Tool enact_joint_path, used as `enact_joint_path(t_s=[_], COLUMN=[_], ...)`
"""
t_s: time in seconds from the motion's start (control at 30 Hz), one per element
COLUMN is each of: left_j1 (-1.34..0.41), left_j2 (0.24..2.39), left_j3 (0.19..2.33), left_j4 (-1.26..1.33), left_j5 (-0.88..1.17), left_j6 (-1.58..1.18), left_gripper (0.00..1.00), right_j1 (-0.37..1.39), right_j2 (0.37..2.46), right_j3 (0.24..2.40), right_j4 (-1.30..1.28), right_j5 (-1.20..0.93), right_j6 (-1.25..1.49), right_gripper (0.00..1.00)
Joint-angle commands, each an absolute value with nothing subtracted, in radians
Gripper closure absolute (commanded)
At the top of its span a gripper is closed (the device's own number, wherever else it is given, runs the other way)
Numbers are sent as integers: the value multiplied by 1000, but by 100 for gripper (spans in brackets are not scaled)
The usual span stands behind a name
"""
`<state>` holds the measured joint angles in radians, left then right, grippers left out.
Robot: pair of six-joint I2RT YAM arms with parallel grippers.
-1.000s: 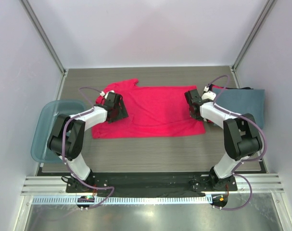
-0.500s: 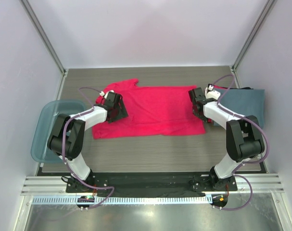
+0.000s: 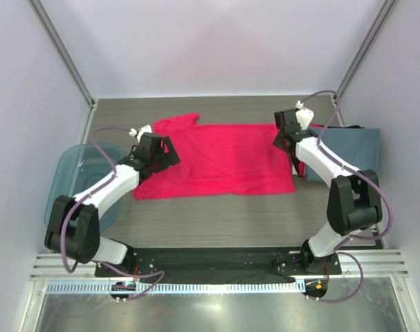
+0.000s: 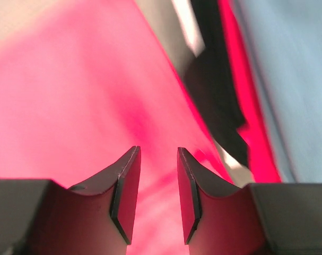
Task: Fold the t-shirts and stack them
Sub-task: Fold the tshirt
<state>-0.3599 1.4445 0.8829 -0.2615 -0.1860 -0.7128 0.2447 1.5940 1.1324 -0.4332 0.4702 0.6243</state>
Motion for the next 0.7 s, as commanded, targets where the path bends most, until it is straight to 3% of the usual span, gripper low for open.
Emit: enact_joint_path(t_s=[0.0,0.17,0.2,0.23,0.33,0.5,0.67], left_j1=[-354,-299,-282,-253,-187,-114,-94], left_j2=[1378,1449,1497,1523,1661,1929,2160], left_j3=[902,1026,1082,1112,1258,1500,1745], left_j4=[-196,-187,-180,-169,-169,-178,-144], left_j5=[-227,-272,-268,-264,-204,-125,-84], left_j6=[-735,-704,-695,-684,-666,-687,-643], left_gripper=[0,0,0,0,0,1,9], right_j1=[242,213,197,187,166,141,127], right_j2=[1664,1818,1868,1890,1956,2058,2155], right_j3=[1273,1471,1497,1535,1597,1693,1776], right_j4=[-359,-359,-359,-359,-350,-341,-339], right_j5=[457,439,424,414,403,379,365], right_j6=[555,531,532,534,525,496,465], right_gripper=[60,57,55,46,40,39,40])
